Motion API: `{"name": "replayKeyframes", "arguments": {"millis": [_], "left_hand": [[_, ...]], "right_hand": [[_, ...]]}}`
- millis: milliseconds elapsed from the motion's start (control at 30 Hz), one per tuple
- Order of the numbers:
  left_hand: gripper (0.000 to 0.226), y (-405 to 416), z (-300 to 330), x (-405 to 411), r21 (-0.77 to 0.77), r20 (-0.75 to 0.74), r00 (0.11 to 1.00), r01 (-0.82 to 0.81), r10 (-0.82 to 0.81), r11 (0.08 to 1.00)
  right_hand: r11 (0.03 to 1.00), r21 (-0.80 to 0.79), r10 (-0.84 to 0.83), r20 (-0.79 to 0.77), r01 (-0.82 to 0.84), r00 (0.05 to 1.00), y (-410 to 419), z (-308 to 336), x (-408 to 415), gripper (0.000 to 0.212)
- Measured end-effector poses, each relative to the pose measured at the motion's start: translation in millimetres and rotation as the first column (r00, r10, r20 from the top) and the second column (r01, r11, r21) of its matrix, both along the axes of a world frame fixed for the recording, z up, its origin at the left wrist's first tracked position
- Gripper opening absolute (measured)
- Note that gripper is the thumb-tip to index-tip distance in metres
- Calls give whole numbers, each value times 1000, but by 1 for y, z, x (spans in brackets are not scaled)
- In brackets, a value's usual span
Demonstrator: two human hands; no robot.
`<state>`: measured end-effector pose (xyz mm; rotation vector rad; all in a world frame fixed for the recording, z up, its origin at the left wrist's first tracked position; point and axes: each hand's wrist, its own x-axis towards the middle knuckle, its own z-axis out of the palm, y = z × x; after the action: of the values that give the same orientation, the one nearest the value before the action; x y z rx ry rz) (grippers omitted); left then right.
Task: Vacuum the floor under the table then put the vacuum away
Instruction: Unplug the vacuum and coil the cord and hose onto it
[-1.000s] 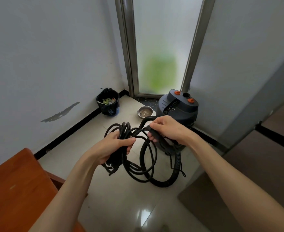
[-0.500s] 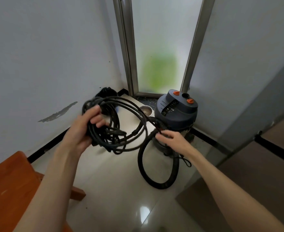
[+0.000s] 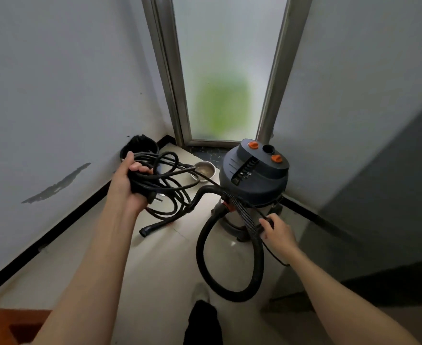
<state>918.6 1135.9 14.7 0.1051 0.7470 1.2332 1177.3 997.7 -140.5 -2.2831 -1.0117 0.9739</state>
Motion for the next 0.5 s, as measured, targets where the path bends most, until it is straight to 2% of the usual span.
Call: {"name": "replayKeyframes", "arguments": {"millis": [100, 167, 233, 267, 300, 367, 433, 500], "left_hand": [[30, 52, -19, 21, -19, -182, 980, 80, -83, 997], [29, 87, -34, 34, -49, -254, 960, 106, -115, 993], [25, 117, -45, 49, -59, -402, 910, 83, -100, 995], [25, 129, -51, 58, -34, -547, 833, 75, -81, 997], [28, 139, -58, 67, 1, -705, 705, 104, -73, 995], [29, 148, -71, 89, 51, -920, 388, 257, -55, 965], [28, 147, -85, 107, 62, -990, 139, 500, -9, 864], [28, 145, -98, 122, -6, -998, -50, 700, 40, 714]], "right_hand": [[995, 94, 4, 281, -31, 960, 42, 12, 4, 36], [997, 6, 72, 399, -82, 914, 78, 24, 4, 37], [967, -169, 246, 435, -190, 866, 109, 34, 3, 34], [928, -255, 358, 417, -271, 835, 122, 40, 1, 32], [881, -314, 457, 380, -353, 804, 134, 47, -1, 32], [784, -368, 607, 291, -499, 739, 152, 61, -7, 31], [720, -350, 688, 241, -599, 685, 168, 76, -16, 30], [699, -290, 714, 233, -653, 660, 183, 89, -20, 27]]}}
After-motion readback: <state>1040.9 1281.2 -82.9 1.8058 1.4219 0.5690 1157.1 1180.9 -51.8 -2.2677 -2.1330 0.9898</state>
